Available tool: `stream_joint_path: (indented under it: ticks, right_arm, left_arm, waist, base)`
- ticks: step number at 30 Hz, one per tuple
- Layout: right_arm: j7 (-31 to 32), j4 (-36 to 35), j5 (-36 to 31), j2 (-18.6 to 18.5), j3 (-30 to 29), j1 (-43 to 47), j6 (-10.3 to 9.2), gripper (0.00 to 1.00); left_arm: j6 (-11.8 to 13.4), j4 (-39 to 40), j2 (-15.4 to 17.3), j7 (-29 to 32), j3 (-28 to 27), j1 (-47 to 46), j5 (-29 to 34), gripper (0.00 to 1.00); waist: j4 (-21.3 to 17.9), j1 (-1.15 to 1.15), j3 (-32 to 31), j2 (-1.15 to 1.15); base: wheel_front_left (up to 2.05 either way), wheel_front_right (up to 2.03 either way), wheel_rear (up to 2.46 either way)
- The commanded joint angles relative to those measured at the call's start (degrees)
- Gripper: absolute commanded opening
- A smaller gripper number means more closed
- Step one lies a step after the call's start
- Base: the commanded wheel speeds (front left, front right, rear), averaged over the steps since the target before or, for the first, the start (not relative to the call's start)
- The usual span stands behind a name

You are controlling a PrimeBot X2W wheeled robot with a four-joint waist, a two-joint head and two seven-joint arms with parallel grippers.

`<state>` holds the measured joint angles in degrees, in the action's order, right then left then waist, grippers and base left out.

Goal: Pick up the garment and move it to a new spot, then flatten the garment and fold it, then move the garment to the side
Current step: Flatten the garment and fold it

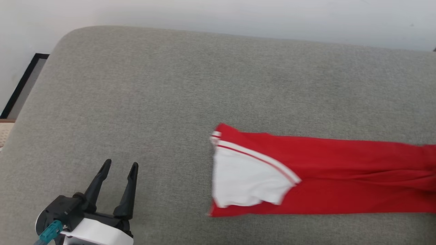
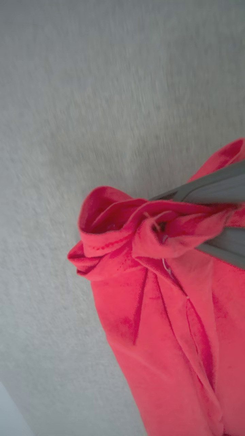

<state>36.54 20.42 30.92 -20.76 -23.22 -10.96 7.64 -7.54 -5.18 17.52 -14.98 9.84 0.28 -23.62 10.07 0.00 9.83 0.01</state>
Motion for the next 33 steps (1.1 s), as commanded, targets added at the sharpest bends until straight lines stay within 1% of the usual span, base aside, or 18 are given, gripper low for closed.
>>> stream_joint_path:
  ticks: [1, 7, 10, 11, 13, 16, 18, 19, 22, 23, 24, 29, 33]
  right_arm:
    - [-0.3, -0.8, -0.4, -1.0, -1.6, 0.9, -0.28, 0.0]
    - [1.8, -4.2, -2.7, -5.2, -10.8, 2.4, -0.2, 0.0]
    - [3.2, -5.9, -3.7, -5.1, -14.3, 2.7, -0.15, 0.0]
    - [3.7, -6.7, -3.8, -4.9, -14.7, 2.7, -0.15, 0.0]
    - [5.1, -8.6, -3.6, -4.2, -13.7, 3.3, -0.15, 0.0]
    - [7.2, -13.0, -2.4, -2.7, -10.1, 4.4, -0.15, 0.0]
    - [8.7, -16.6, -1.1, -2.4, -5.9, 5.7, -0.15, 0.0]
    - [8.7, -16.6, -1.1, -2.4, -5.9, 5.7, -0.15, 0.0]
    - [10.4, -22.1, 0.1, -2.2, 0.2, 7.4, -0.15, 0.0]
    - [11.3, -25.7, 0.9, -1.6, 4.4, 7.8, -0.15, 0.0]
    - [11.3, -25.7, 0.9, -1.6, 4.4, 7.8, -0.15, 0.0]
    - [13.0, -32.4, 1.6, -0.7, 15.1, 6.5, -0.15, 0.0]
    - [13.7, -33.8, 1.9, 0.3, 23.6, 4.3, -0.15, 0.0]
  left_arm:
    - [0.1, 0.4, -0.1, -0.3, -0.2, 0.4, 0.4, 1.0]
    - [0.1, 1.6, 0.1, -0.3, 0.0, 0.2, 0.7, 1.0]
    - [0.1, 1.8, 0.1, -0.3, 0.1, -0.1, 0.6, 1.0]
    - [0.1, 1.8, 0.1, -0.3, 0.0, -0.2, 0.7, 1.0]
    - [0.1, 1.9, -0.1, -0.3, -0.4, -0.2, 0.7, 1.0]
    - [0.1, 2.0, -0.3, -0.3, -0.6, -0.2, 0.7, 1.0]
    - [0.1, 2.3, -0.4, -0.3, -0.5, -0.1, 0.5, 1.0]
    - [0.1, 2.3, -0.4, -0.3, -0.5, -0.1, 0.5, 1.0]
    - [0.1, 2.3, -0.3, -0.3, -0.2, -0.1, 0.0, 1.0]
    - [0.1, 2.6, -0.5, -0.3, -0.4, -0.1, -0.5, 1.0]
    - [0.1, 2.6, -0.5, -0.3, -0.4, -0.1, -0.5, 1.0]
    - [0.1, 2.7, -0.3, -0.3, 0.2, -0.3, -1.2, 1.0]
    - [0.1, 2.8, -0.4, -0.3, 1.3, -0.6, -3.1, 1.0]
  waist:
    - [-0.5, 0.0, 0.1, -0.01]
    - [-2.1, 0.0, 0.7, -0.01]
    - [-2.7, 0.0, 0.8, -0.01]
    - [-2.9, 0.0, 0.9, -0.01]
    - [-3.3, 0.0, 0.9, -0.01]
    - [-3.7, 0.0, 0.8, -0.01]
    - [-3.9, 0.0, 0.7, -0.01]
    - [-3.9, 0.0, 0.7, -0.01]
    - [-4.0, 0.0, 0.5, -0.01]
    - [-4.0, 0.0, 0.4, -0.01]
    - [-4.0, 0.0, 0.4, -0.01]
    - [-3.3, 0.0, 0.3, -0.01]
    - [-2.2, 0.0, 0.3, -0.01]
  base:
    - [0.0, 0.0, 0.0]
    - [0.0, 0.0, 0.0]
    - [0.0, 0.0, 0.0]
    - [0.0, 0.0, 0.0]
    - [0.0, 0.0, 0.0]
    - [0.0, 0.0, 0.0]
    - [0.0, 0.0, 0.0]
    - [0.0, 0.0, 0.0]
    - [0.0, 0.0, 0.0]
    - [0.0, 0.0, 0.0]
    - [0.0, 0.0, 0.0]
    - [0.0, 0.0, 0.0]
    - [0.0, 0.0, 0.0]
